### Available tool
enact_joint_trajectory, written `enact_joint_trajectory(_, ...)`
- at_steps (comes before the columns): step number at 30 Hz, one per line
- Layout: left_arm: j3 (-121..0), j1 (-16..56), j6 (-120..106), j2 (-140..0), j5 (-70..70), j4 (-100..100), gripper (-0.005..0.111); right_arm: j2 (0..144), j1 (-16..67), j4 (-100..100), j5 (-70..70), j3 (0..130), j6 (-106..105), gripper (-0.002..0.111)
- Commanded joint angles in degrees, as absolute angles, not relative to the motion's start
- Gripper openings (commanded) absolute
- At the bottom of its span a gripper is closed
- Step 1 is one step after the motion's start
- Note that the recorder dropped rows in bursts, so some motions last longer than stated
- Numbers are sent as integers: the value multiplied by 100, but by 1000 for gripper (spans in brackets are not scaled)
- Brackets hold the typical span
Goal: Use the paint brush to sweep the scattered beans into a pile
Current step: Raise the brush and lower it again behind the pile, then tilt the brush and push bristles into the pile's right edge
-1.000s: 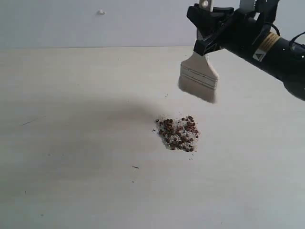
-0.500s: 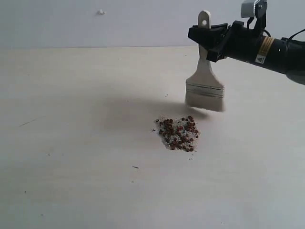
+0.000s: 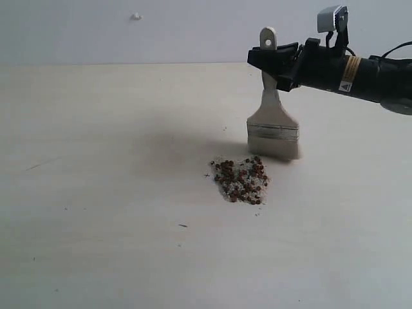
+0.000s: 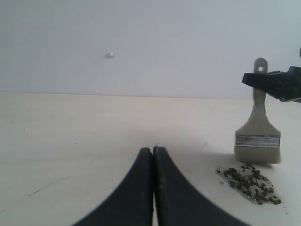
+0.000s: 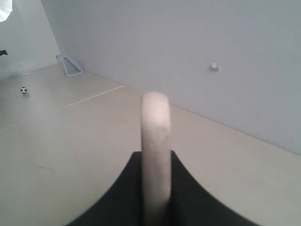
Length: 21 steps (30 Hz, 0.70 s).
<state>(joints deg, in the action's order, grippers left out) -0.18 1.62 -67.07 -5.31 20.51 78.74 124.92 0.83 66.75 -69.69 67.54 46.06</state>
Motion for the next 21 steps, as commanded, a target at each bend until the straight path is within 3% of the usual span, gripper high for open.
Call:
enact_joint_trajectory(1,0,196,-6733,-537,2059,7873,0,12470,69,7224,-6996,6789,4827,0)
enact_joint_trajectory(21,0,196,-6733,-537,2091,7873,0,11272,69,6892,-6884,6364,5307,0)
